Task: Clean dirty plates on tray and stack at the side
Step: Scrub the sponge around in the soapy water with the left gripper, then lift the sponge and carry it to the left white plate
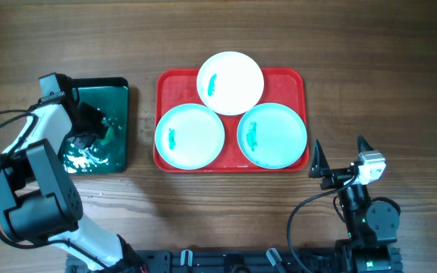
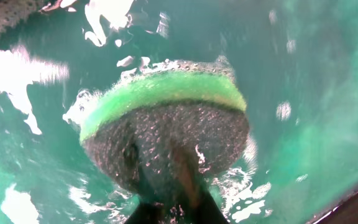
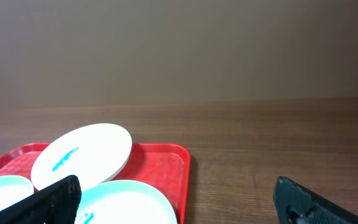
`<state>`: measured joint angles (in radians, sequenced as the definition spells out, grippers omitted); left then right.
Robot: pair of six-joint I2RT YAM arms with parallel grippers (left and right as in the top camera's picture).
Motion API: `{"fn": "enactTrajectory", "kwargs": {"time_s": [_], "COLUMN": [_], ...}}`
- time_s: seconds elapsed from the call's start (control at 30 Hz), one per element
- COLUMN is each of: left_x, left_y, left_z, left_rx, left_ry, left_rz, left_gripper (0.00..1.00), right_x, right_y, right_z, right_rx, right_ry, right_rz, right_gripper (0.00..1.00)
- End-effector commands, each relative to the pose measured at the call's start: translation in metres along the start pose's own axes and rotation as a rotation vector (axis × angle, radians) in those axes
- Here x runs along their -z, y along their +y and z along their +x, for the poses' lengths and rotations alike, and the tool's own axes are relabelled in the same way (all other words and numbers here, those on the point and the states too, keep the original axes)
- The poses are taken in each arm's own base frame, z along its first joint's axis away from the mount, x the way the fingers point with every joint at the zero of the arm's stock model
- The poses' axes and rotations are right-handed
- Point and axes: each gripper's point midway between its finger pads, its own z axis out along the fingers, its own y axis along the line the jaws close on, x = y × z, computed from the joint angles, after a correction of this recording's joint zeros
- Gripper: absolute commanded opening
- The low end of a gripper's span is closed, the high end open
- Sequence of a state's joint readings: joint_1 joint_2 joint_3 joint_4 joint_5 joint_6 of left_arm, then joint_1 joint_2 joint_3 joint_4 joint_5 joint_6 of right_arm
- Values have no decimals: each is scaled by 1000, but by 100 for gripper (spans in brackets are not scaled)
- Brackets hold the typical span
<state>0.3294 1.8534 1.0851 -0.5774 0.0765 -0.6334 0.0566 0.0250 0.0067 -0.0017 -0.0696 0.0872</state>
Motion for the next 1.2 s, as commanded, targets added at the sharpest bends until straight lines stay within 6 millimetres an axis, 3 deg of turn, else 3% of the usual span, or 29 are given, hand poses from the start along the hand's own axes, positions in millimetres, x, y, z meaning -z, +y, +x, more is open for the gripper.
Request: {"fn": "enactTrajectory", "kwargs": {"time_s": [0.0, 0.13, 0.37, 0.47, 0.53, 0.57, 0.63, 0.73, 0.8, 0.87, 0.93, 1.07, 1.17], "left_x": [7, 44, 155, 182, 182, 172, 145, 82, 61, 59, 72, 129, 201], "left_y": [12, -2, -41, -45, -45, -43, -38, -28, -27, -27, -35, -62, -78], "left_z": [-4, -16, -29, -31, -30, -30, -29, -19, -11, -10, -11, -9, 2], "left_rx": [0, -3, -31, -40, -40, -38, -33, -28, -26, -27, -57, -131, -192], "left_ry": [-44, -132, -347, -409, -411, -404, -374, -261, -188, -175, -189, -248, -348], "left_rz": [-51, 21, 297, 352, 354, 339, 309, 244, 235, 241, 283, 456, 631], "left_gripper": [4, 4, 4, 4, 4, 4, 4, 4, 4, 4, 4, 4, 4], "right_x": [0, 0, 0, 0, 0, 0, 0, 0, 0, 0, 0, 0, 0], "right_y": [-1, -1, -1, -1, -1, -1, -1, -1, -1, -1, -1, -1, -1], "right_z": [0, 0, 0, 0, 0, 0, 0, 0, 0, 0, 0, 0, 0], "right_rx": [9, 9, 8, 9, 9, 9, 9, 9, 9, 9, 9, 9, 9], "right_ry": [-3, -3, -3, -3, -3, -2, -3, -2, -2, -3, -3, -3, -3], "right_rz": [9, 9, 9, 9, 9, 9, 9, 9, 9, 9, 9, 9, 9], "right_gripper": [100, 100, 100, 100, 100, 100, 100, 100, 100, 100, 100, 100, 100]}}
